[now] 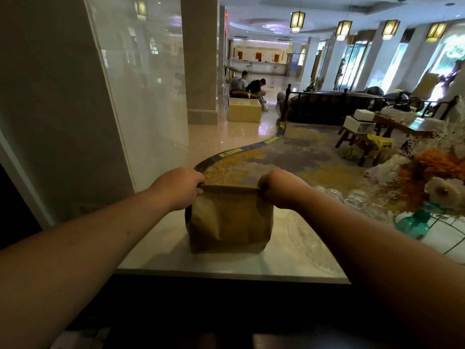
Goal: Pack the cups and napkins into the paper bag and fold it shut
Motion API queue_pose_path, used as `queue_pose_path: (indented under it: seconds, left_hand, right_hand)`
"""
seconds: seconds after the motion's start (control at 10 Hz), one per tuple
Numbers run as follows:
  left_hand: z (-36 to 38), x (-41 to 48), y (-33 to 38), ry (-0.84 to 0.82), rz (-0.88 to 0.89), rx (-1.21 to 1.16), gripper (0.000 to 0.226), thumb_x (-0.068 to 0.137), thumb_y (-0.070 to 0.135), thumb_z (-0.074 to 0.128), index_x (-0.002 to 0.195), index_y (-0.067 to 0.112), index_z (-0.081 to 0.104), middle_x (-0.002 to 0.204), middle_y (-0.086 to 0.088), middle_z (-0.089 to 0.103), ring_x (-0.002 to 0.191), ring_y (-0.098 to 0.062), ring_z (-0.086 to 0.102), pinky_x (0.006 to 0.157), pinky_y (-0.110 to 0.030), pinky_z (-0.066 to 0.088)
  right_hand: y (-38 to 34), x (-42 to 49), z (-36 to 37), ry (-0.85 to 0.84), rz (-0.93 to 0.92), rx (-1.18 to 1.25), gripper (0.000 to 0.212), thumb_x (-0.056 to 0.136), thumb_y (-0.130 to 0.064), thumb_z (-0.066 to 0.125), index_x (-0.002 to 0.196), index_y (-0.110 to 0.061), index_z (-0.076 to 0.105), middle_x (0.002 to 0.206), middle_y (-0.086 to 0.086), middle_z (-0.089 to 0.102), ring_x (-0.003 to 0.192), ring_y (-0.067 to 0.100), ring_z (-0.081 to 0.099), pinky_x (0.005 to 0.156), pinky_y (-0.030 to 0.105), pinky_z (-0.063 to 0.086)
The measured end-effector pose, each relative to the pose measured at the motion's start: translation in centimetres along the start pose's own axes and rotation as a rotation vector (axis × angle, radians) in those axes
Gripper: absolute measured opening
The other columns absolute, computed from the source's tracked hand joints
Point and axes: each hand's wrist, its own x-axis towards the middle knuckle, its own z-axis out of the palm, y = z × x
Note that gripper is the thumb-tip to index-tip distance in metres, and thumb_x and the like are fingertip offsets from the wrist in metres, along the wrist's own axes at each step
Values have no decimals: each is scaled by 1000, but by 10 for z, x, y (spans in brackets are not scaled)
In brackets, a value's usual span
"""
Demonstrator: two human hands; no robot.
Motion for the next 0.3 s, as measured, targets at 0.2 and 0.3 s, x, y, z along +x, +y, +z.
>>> queue_pose_path:
  seconds: [0.2,0.3]
  left_hand:
    - [9,17,3,-17,-45,31,16,101,28,61,112,19,71,108,-9,69,94,-31,62,75,-40,53]
    - [7,14,3,-14,-72,-53,47,92,47,72,132,24,61,131,-6,63,111,-29,60,91,-46,56]
  right_hand:
    - [2,19,10,-16,56,-6,21,94,-13,62,112,-16,72,100,4,68,90,22,64,81,36,55]
    - [5,21,11,-3,71,36,35,92,-26,71,125,-18,65,118,6,69,99,23,63,81,34,51]
